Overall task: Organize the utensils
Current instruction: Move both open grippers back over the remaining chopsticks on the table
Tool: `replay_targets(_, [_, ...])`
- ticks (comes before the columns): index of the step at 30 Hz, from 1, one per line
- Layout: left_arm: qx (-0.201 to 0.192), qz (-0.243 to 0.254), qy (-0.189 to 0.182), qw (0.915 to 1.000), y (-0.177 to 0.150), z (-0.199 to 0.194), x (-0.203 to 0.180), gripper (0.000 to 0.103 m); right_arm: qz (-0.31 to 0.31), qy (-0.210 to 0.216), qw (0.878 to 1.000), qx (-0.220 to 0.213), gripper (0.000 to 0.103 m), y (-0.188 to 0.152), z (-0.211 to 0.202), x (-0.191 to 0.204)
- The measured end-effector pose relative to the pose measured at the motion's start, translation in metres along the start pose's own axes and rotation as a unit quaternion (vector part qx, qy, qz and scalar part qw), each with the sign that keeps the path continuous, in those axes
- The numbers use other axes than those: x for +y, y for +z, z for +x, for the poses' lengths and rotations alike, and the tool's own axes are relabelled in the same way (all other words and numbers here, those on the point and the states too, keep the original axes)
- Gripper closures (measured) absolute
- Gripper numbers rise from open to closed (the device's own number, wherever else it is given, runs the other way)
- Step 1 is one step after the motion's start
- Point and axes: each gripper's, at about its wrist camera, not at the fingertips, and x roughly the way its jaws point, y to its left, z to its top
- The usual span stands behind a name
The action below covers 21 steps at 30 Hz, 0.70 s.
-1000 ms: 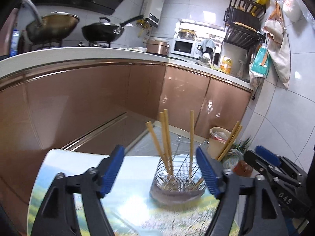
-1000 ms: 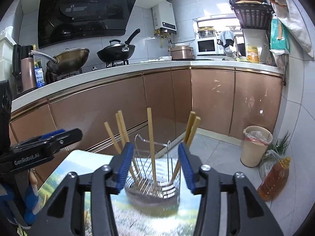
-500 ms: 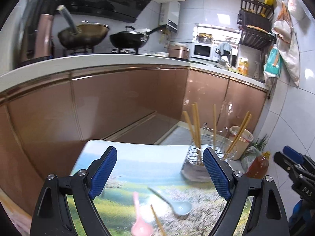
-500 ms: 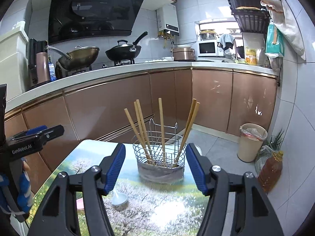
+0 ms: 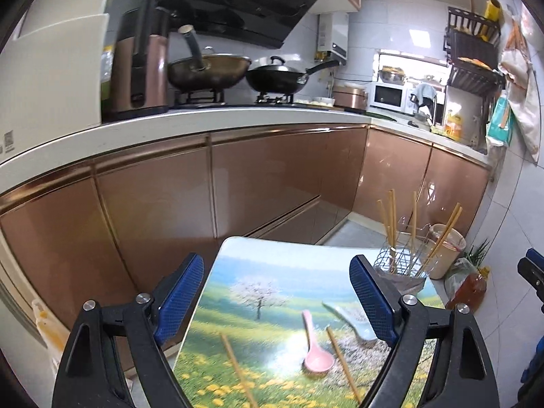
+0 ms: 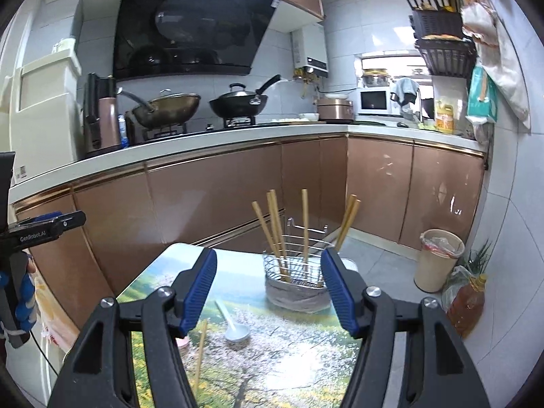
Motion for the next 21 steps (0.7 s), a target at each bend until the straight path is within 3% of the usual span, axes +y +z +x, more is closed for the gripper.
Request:
replay_targets(6, [0.031, -0.026, 0.020, 0.9990, -0.005, 0.002, 0.030, 0.021, -0.004, 0.011, 0.999, 0.033, 0.042, 0.000, 0.005, 0.013])
replay_targets(12, [0.080, -0.040, 0.040, 0.9952, -0.022, 0.025, 0.048, 0.025, 0.000, 0.031, 0.996, 0.089, 0.044, -0.014, 0.035, 0.021])
replay_targets(17, [0.127, -0.036, 0.050, 0.9900, -0.046, 0.053, 0.050, 0.026, -0.006, 0.053, 0.989, 0.137, 0.059, -0.041, 0.067, 0.037])
replay_targets(21, [0.160, -0.040, 0.054, 0.9849, -0.063, 0.074, 0.054, 0.031, -0.014, 0.069, 0.983, 0.172, 0.063, -0.056, 0.093, 0.049])
